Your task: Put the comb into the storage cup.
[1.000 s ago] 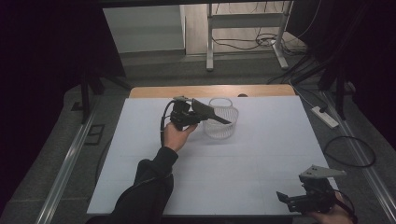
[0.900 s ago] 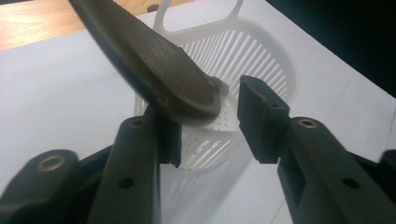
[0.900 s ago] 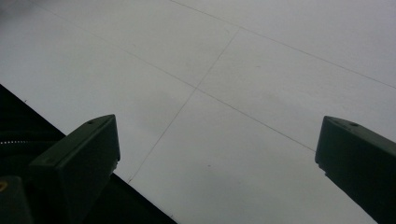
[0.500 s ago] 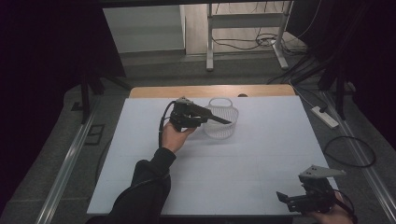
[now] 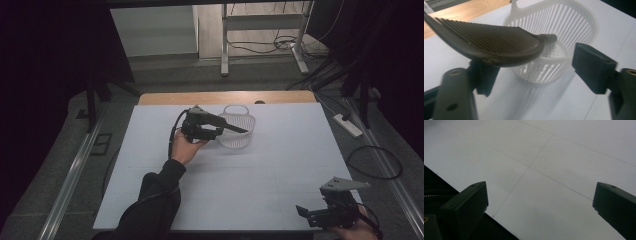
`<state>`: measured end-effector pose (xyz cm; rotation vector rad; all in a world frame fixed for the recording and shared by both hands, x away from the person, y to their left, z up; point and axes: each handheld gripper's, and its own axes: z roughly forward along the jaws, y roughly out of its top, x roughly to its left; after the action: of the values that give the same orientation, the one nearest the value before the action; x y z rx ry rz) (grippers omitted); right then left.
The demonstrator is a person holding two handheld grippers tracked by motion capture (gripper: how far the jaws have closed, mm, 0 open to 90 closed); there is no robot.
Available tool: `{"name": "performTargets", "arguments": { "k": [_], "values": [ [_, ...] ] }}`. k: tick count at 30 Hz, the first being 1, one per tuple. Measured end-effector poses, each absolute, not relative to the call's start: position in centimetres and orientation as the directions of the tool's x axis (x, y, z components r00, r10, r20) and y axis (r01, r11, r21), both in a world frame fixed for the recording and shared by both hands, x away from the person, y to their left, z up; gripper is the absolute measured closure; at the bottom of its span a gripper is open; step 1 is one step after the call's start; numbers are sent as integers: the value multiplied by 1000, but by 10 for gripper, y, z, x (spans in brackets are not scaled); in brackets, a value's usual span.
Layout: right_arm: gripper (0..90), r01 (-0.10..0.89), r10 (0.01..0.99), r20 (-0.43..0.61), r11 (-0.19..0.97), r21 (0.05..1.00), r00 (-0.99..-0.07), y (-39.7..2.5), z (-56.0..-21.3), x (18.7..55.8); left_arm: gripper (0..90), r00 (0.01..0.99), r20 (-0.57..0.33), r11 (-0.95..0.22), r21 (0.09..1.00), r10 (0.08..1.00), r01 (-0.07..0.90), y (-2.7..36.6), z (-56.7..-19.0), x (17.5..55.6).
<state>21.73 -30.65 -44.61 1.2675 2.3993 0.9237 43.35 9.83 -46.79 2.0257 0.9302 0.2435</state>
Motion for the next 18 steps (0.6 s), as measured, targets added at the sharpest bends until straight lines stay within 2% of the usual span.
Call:
{"name": "performTargets", "arguments": {
  "k": [8,18],
  "values": [
    [6,638,814,52,412,650,-578,-307,-446,217,71,707,-126,-374,777,696,507,98,-469,431],
    [6,638,815,52,410,652,-576,-307,-446,217,20,705,-160,-366,764,691,532,107,-471,427]
  ]
}}
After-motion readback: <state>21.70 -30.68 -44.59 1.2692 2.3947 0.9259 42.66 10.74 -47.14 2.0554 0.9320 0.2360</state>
